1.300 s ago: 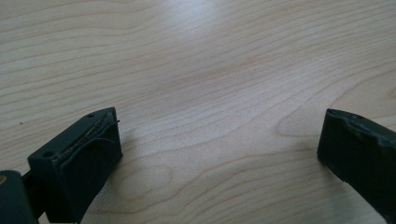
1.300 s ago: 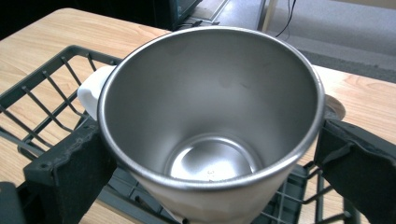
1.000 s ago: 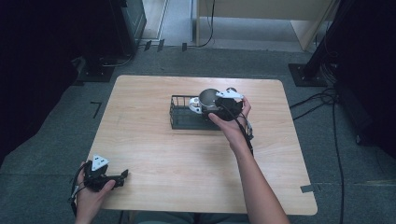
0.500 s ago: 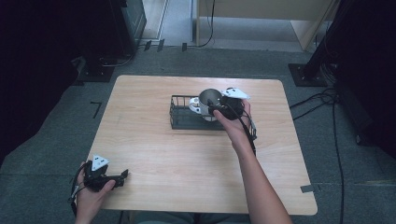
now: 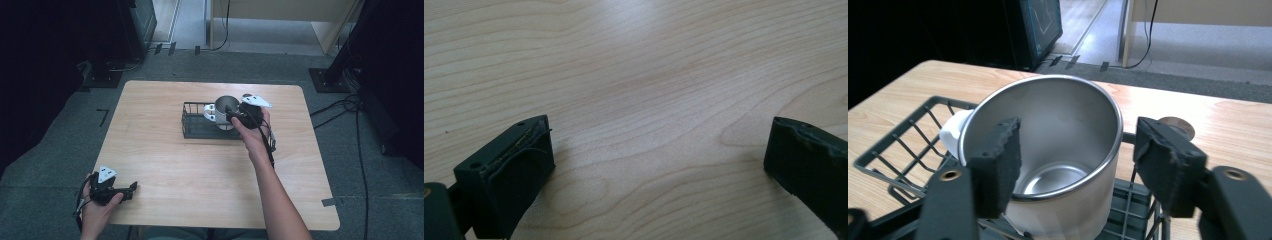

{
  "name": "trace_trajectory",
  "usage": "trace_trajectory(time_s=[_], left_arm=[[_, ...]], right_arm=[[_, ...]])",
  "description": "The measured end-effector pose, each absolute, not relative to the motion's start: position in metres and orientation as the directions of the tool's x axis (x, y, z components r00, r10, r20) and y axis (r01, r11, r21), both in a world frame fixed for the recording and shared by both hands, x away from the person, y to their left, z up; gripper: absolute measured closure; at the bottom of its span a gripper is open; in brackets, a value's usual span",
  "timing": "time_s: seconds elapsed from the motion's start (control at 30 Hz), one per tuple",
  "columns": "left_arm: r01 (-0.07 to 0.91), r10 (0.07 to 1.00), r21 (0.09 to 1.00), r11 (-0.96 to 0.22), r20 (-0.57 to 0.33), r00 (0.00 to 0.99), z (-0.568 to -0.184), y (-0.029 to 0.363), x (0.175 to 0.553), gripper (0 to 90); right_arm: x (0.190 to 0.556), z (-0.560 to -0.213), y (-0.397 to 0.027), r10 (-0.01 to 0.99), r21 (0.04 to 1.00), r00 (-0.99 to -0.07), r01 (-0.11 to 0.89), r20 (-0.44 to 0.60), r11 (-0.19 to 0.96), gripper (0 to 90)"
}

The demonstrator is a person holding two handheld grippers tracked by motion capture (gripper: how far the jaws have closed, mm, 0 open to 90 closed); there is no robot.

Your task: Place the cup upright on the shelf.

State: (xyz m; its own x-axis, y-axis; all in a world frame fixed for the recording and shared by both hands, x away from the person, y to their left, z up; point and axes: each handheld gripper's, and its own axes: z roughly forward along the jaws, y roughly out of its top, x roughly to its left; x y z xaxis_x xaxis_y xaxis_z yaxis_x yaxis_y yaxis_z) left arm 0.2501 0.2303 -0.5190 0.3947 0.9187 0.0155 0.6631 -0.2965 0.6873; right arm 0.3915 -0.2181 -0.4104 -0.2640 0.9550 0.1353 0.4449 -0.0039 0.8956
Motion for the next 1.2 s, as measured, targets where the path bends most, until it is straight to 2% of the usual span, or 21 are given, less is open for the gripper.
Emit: trace_trajectory(time_s=[0.2,0.43,0.67,1.2], left_arm=[[0.663,0.920,0.688,-0.294,0.015,0.393,-0.519,0.230,0.250,0.0],[0.663,0.920,0.688,-0.295,0.016,0.392,-0.519,0.230,0.250,0.0],[0.663,0.920,0.689,-0.294,0.016,0.392,-0.519,0.230,0.250,0.0],[0.663,0.918,0.686,-0.300,0.019,0.396,-0.519,0.230,0.250,0.0]], right_arm=[[0.379,-0.403,-0.224,0.948,0.897,-0.291,0.442,0.129,0.014,13.3],[0.360,-0.403,-0.238,0.941,0.888,-0.311,0.458,0.135,0.024,1.1],[0.339,-0.408,-0.253,0.938,0.887,-0.326,0.459,0.120,0.046,0.0],[0.299,-0.430,-0.288,0.949,0.876,-0.288,0.481,0.124,0.032,0.0]])
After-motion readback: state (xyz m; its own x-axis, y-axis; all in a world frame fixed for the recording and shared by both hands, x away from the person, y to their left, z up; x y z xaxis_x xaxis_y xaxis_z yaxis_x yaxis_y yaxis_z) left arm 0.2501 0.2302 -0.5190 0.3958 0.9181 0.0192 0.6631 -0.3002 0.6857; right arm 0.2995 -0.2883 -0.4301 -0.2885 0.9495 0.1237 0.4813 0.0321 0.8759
